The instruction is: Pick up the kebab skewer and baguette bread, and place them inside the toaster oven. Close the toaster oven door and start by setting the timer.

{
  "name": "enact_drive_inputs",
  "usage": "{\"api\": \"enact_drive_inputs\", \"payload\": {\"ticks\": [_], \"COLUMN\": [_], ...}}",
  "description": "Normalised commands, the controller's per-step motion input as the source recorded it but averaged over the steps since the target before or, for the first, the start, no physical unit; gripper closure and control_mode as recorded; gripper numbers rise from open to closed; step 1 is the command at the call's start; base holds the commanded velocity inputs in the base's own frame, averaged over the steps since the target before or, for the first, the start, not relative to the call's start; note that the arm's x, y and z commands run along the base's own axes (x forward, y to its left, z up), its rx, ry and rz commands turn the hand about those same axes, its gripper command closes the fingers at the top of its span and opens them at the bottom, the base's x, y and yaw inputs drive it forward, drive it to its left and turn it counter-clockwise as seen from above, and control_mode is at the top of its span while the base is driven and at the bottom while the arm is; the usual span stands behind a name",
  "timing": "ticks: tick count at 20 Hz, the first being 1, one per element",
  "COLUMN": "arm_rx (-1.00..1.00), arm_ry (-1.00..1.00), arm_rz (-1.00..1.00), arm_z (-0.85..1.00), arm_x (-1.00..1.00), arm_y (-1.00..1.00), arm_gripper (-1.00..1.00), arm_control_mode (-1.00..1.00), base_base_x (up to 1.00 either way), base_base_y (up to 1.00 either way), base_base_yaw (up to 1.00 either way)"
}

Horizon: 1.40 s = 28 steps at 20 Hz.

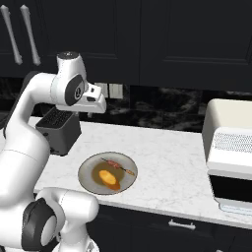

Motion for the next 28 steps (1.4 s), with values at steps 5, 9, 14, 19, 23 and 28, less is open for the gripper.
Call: {"api": "enact_drive_inputs", "payload": {"ticks": [5, 9, 14, 19, 23, 28], "arm_rx": [0.00, 0.00, 0.00, 0.00, 0.00, 0.00], "arm_ry": [0.00, 0.00, 0.00, 0.00, 0.00, 0.00], "arm_rz": [0.00, 0.00, 0.00, 0.00, 0.00, 0.00], "arm_z": [0.00, 0.00, 0.00, 0.00, 0.00, 0.00], "arm_x": [0.00, 0.00, 0.00, 0.00, 0.00, 0.00], "arm_y": [0.00, 0.00, 0.00, 0.00, 0.00, 0.00], "arm_gripper": [-1.00, -1.00, -1.00, -1.00, -1.00, -1.00], "arm_control_mode": [1.00, 1.00, 1.00, 1.00, 1.00, 1.00], "base_base_x": [0.00, 0.00, 0.00, 0.00, 0.00, 0.00], "base_base_y": [0.00, 0.00, -0.05, -0.58, -0.71, -0.65], "base_base_yaw": [0.00, 0.00, 0.00, 0.00, 0.00, 0.00]}}
